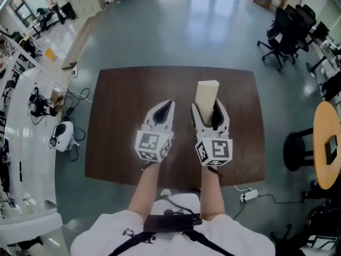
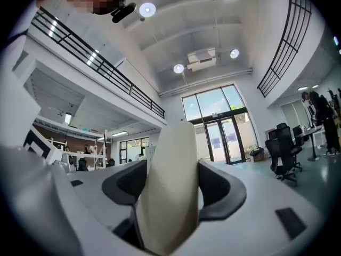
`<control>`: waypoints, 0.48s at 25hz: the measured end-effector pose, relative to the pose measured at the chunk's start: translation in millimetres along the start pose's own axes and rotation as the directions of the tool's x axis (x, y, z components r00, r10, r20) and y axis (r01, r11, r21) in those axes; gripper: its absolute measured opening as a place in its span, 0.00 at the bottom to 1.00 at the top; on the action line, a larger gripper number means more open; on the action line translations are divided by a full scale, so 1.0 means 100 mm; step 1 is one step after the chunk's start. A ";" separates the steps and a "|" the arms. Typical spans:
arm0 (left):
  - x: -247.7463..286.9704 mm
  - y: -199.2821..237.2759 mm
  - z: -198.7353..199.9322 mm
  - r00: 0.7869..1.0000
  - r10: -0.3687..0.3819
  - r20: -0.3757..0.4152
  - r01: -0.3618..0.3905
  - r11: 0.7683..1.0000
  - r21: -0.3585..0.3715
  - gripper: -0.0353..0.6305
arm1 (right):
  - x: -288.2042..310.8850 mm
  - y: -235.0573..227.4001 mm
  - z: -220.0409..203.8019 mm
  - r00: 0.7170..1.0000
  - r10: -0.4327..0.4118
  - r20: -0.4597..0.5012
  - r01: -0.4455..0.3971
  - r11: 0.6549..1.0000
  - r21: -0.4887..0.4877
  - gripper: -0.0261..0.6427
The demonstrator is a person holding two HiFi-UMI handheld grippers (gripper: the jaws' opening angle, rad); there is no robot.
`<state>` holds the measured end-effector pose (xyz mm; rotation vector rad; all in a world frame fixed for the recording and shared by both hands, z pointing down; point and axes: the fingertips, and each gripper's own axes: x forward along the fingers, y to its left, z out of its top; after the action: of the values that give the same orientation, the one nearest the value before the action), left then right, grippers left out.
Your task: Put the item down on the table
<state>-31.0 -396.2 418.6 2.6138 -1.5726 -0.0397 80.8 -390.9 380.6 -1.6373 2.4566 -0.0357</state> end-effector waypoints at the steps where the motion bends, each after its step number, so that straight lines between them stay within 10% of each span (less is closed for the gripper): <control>1: 0.08 0.04 -0.06 1.000 0.002 -0.014 -0.002 1.000 -0.007 0.07 | 0.08 -0.05 -0.09 1.000 -0.003 -0.022 0.003 1.000 0.002 0.50; 12: 0.89 0.32 -0.71 0.993 -0.008 -0.118 0.002 0.998 -0.056 0.07 | 0.89 -0.64 -1.05 0.980 0.010 -0.198 0.000 0.999 0.049 0.50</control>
<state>-12.2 -485.2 494.5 2.5278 -1.5038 0.0686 87.7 -506.5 478.5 -1.6812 2.5807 -0.2690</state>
